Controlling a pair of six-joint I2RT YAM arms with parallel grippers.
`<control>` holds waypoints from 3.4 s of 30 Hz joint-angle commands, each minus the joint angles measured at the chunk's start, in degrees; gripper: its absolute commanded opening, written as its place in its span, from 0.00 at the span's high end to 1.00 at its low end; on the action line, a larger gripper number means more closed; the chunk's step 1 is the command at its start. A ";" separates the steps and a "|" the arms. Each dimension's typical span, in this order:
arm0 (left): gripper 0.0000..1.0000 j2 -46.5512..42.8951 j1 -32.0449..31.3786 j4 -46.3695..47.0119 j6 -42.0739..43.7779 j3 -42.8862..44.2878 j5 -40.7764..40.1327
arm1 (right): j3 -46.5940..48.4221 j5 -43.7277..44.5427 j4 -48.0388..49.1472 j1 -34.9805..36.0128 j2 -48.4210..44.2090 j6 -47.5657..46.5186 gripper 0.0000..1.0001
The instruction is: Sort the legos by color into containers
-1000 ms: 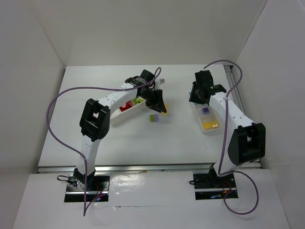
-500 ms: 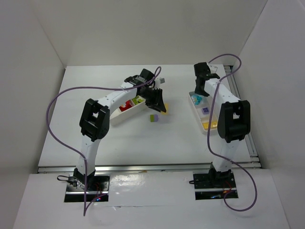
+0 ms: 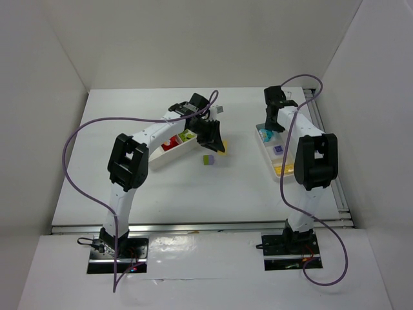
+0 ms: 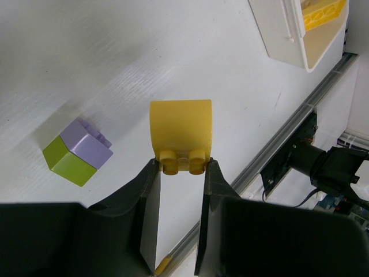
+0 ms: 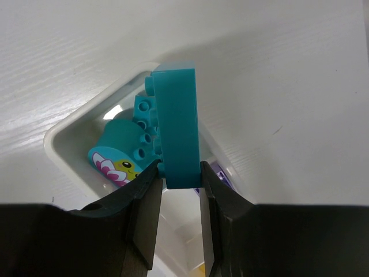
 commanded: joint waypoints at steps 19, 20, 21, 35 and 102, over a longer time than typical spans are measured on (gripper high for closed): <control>1.00 -1.05 -0.68 -0.35 0.34 3.10 1.87 | 2.17 -0.83 -0.62 -0.11 -0.79 -0.61 0.49; 1.00 -1.05 -0.68 -0.35 0.34 3.11 1.87 | 2.17 -0.83 -0.62 -0.11 -2.27 -0.60 0.50; 1.00 -1.05 -0.68 -0.87 0.34 3.11 1.87 | 1.65 -0.83 -0.62 -0.11 -2.98 -0.08 0.50; 1.00 1.57 -4.72 -1.58 2.72 9.25 5.29 | -8.54 -4.98 -5.27 -4.06 -24.15 4.39 0.37; 0.19 -15.45 -7.37 3.25 -3.09 -18.06 -32.66 | -19.98 -28.09 2.45 -6.02 -37.01 9.34 0.32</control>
